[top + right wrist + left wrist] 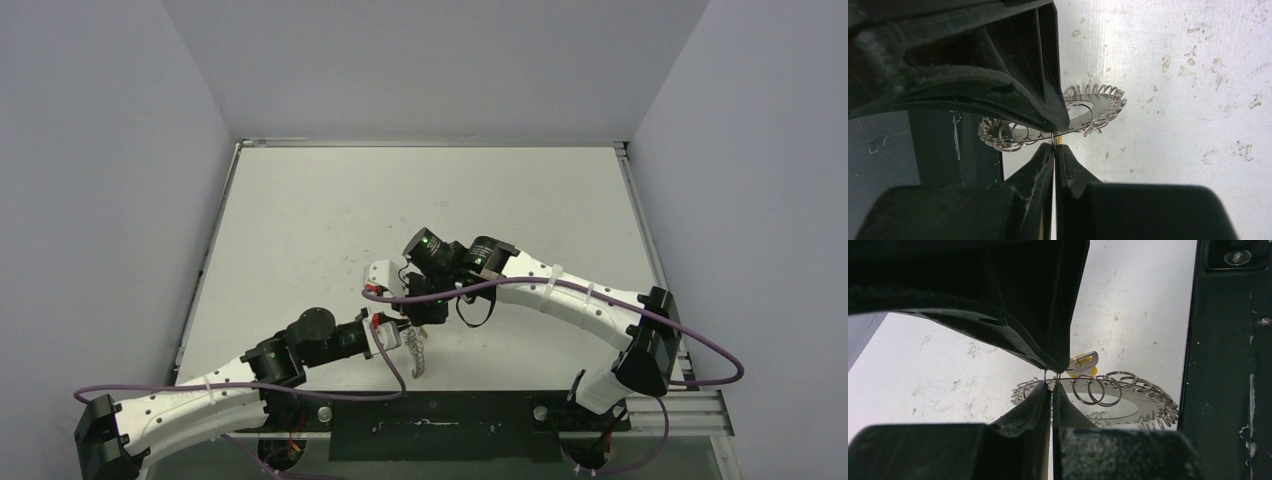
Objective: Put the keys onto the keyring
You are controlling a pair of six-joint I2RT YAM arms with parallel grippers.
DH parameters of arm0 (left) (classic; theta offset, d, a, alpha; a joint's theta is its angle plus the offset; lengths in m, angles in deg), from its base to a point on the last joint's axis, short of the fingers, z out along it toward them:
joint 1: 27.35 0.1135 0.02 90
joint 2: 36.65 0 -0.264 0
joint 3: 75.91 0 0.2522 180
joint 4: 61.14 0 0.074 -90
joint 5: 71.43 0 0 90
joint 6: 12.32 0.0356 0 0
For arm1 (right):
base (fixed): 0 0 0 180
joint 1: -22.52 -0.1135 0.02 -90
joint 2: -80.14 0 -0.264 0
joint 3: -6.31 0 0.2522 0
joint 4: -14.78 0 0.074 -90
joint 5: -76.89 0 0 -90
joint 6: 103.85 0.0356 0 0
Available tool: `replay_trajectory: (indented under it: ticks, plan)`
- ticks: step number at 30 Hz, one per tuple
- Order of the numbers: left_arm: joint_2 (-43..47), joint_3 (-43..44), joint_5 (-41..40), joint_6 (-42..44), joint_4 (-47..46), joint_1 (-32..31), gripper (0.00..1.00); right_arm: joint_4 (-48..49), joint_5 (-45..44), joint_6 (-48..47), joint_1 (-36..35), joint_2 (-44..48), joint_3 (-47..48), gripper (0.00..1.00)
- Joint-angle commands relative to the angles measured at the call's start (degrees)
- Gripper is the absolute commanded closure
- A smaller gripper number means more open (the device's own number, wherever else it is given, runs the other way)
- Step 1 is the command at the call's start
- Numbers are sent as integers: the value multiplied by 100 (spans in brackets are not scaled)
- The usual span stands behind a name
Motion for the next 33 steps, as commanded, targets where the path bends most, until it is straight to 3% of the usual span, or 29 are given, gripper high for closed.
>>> replay_trajectory:
  ticks: [1,4,10,23,25,30,33]
  plan:
    - [-32,237,82,-19,-432,-31,100,189,-54,129,-60,42,314,100]
    - [-108,279,40,-3,-429,-35,99,183,-37,129,-80,33,322,100]
    - [-275,347,23,-15,-581,-32,86,203,-8,129,-103,16,332,100]
    - [-386,265,243,-137,-924,-34,80,230,-20,79,-102,-63,298,100]
    - [-351,242,217,-134,-922,-31,81,235,-7,76,-103,-64,297,100]
    - [-321,253,142,-98,-706,-31,100,268,21,67,-105,-26,272,100]
    - [-361,331,83,-40,-406,-35,100,277,12,67,-101,-7,270,100]
